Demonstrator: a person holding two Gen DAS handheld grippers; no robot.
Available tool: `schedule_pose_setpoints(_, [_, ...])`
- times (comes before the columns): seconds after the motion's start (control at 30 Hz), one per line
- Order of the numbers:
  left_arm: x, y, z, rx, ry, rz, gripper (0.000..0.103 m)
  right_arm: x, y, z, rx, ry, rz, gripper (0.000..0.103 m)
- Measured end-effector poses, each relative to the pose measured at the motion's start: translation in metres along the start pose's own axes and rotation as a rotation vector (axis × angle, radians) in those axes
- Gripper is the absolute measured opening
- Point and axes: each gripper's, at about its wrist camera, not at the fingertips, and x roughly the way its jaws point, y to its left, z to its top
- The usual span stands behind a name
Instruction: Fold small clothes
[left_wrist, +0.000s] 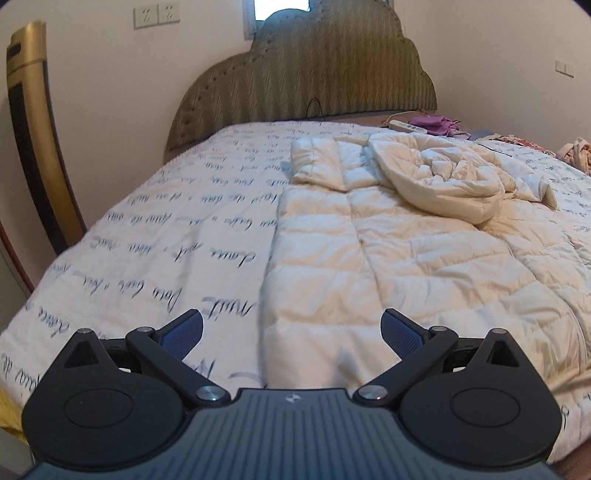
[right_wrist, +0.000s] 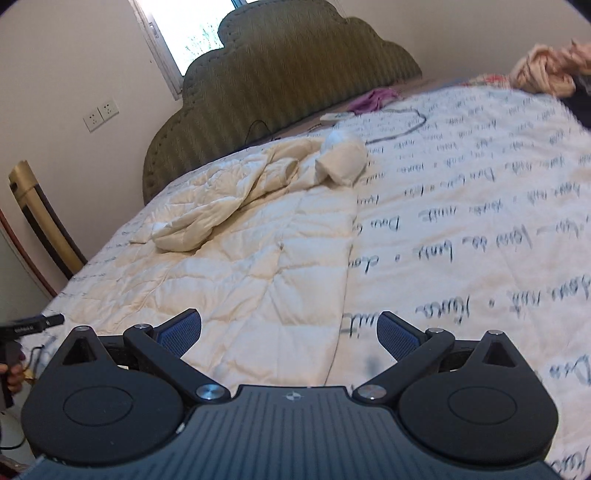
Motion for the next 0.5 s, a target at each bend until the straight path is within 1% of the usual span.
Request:
schedule_pose_setpoints(0.07, [0.002,0.015,-0.006,-0.059,0.039,-0.017,0.103,0.002,-0.004,-0.006,0.024,0.022,0.021,0.103])
schedule_pose_setpoints(0.1, [0.004,0.023,-0.009,-0.096,0.064,-0.044,0.103,0.004,-0.007,-0.01,0.043,0.036,0.029,0.102])
schedule_pose_setpoints(0.13, [0.007,0.032,-0.013,-0.143,0.095,-0.084,0.103,0.006,-0.01,-0.013,0.063,0.055,0.038,0.101])
schedule_pose_setpoints(0.2, [0.013,0.046,-0.018,-0.237,0.153,-0.173,0.103,0.01,-0.015,-0.019,0.105,0.085,0.051,0.095])
schedule_pose_setpoints(0.27, [0.017,0.053,-0.024,-0.315,0.174,-0.25,0.103,0.012,-0.02,-0.025,0.142,0.104,0.077,0.09])
schedule_pose_setpoints(0.33, [0.018,0.054,-0.026,-0.346,0.175,-0.296,0.103,0.012,-0.022,-0.031,0.175,0.113,0.131,0.086])
schedule_pose_setpoints(0.37, [0.02,0.053,-0.026,-0.357,0.181,-0.331,0.103,0.013,-0.022,-0.034,0.189,0.119,0.161,0.082])
schedule_pose_setpoints(0.5, [0.027,0.045,-0.03,-0.407,0.202,-0.496,0.103,0.021,-0.019,-0.043,0.253,0.145,0.273,0.069])
